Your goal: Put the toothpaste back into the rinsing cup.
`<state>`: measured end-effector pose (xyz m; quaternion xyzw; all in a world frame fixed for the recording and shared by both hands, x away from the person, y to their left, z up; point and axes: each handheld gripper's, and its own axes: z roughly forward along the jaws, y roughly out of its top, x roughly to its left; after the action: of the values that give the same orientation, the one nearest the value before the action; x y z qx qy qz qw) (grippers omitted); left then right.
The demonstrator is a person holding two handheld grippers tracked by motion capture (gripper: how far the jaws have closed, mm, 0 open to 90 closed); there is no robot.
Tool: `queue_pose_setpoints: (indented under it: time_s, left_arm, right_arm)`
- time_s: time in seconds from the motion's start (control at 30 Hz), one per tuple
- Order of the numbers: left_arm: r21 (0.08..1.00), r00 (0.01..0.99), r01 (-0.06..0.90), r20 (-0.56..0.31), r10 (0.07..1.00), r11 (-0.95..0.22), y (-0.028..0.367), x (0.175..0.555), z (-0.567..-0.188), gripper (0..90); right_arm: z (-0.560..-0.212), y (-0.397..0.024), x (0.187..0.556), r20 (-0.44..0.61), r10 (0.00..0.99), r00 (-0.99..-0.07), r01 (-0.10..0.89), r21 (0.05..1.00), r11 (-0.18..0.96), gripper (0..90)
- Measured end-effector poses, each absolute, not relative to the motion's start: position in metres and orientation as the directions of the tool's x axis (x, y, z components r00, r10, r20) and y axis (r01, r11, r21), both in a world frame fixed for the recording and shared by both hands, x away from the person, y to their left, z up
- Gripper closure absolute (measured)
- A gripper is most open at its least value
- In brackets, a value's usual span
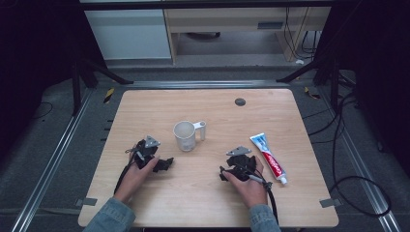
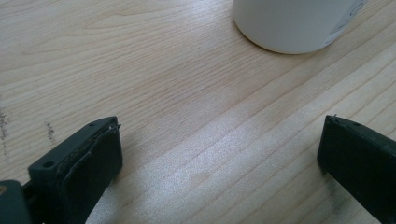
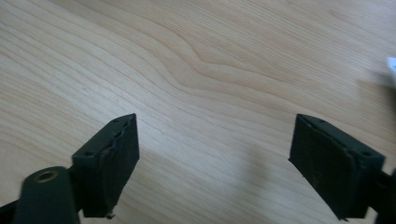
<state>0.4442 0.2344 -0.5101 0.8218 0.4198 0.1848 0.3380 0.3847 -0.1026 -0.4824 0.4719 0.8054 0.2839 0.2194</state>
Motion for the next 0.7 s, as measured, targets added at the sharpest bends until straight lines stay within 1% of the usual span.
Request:
queue_pose_setpoints:
  time_s: [0.1, 0.2, 0.23, 0.37, 0.6, 0.63, 0.7]
  left_arm:
    - [0.71, 0.583, 0.563, 0.021, 0.812, -0.422, 0.234, 0.445, -0.51, 0.0]
    - [0.711, 0.584, 0.563, 0.02, 0.812, -0.422, 0.234, 0.446, -0.51, 0.0]
    - [0.709, 0.584, 0.563, 0.021, 0.811, -0.424, 0.233, 0.446, -0.51, 0.0]
    - [0.71, 0.586, 0.561, 0.021, 0.81, -0.424, 0.232, 0.448, -0.51, 0.0]
    - [0.71, 0.589, 0.559, 0.022, 0.807, -0.427, 0.23, 0.451, -0.51, 0.0]
    - [0.709, 0.589, 0.56, 0.022, 0.808, -0.428, 0.23, 0.451, -0.51, 0.0]
    - [0.71, 0.59, 0.56, 0.021, 0.807, -0.427, 0.23, 0.451, -0.51, 0.0]
  right_arm:
    - [-0.466, -0.116, 0.384, -0.116, 0.878, -0.465, 0.654, 0.624, 0.428, 21.6]
    - [-0.458, -0.124, 0.385, -0.125, 0.877, -0.464, 0.659, 0.612, 0.437, 22.3]
    - [-0.45, -0.133, 0.388, -0.133, 0.882, -0.453, 0.674, 0.597, 0.436, 23.4]
    - [-0.442, -0.149, 0.392, -0.16, 0.882, -0.444, 0.694, 0.561, 0.451, 24.3]
    - [-0.426, -0.17, 0.399, -0.166, 0.896, -0.411, 0.71, 0.559, 0.429, 26.0]
    - [-0.42, -0.176, 0.4, -0.171, 0.899, -0.402, 0.715, 0.555, 0.425, 28.1]
    - [-0.418, -0.178, 0.401, -0.178, 0.9, -0.399, 0.716, 0.553, 0.426, 28.4]
